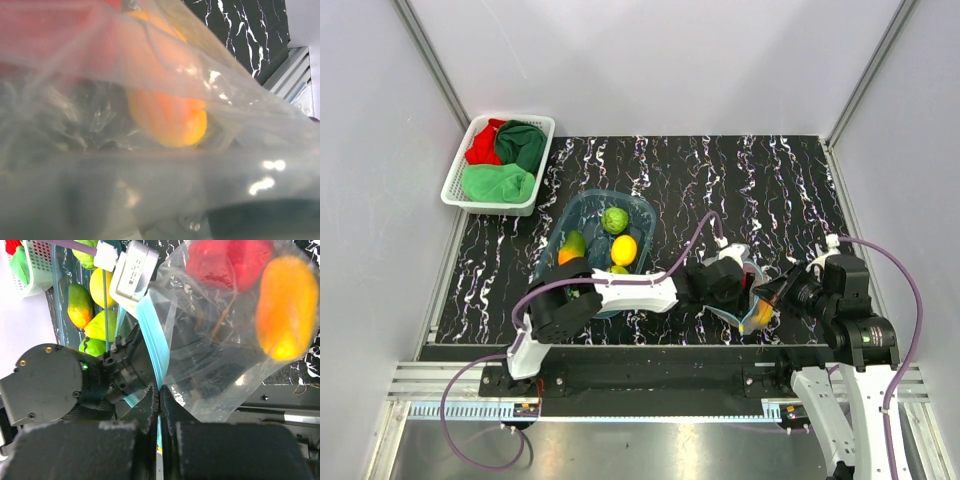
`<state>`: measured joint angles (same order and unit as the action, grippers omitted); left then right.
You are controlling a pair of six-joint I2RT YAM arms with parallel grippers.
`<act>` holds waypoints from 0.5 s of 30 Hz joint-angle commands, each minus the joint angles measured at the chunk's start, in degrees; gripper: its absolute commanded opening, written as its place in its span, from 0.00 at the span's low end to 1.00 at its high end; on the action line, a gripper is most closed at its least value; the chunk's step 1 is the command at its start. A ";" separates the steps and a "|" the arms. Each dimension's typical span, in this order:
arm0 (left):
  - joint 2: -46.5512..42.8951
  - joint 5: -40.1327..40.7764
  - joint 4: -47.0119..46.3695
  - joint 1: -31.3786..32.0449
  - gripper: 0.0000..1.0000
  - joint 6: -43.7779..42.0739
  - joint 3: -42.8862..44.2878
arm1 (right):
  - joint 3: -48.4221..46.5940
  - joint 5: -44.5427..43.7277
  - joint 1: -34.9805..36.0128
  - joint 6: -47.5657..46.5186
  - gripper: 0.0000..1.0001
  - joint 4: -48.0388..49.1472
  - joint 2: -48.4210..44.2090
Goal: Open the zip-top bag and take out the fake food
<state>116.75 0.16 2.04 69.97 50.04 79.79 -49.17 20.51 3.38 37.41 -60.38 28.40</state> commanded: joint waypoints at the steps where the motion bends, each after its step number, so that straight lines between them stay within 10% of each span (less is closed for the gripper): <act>1: 1.64 2.64 -3.97 0.42 0.69 3.04 3.18 | -2.42 0.58 0.23 0.74 0.00 -0.53 0.07; 15: -19.70 24.87 4.63 0.87 0.74 2.70 -13.16 | 2.76 30.97 3.91 0.91 0.00 14.67 8.77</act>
<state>106.28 15.05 3.22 71.05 53.80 69.12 -48.07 36.40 5.48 37.06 -54.89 33.28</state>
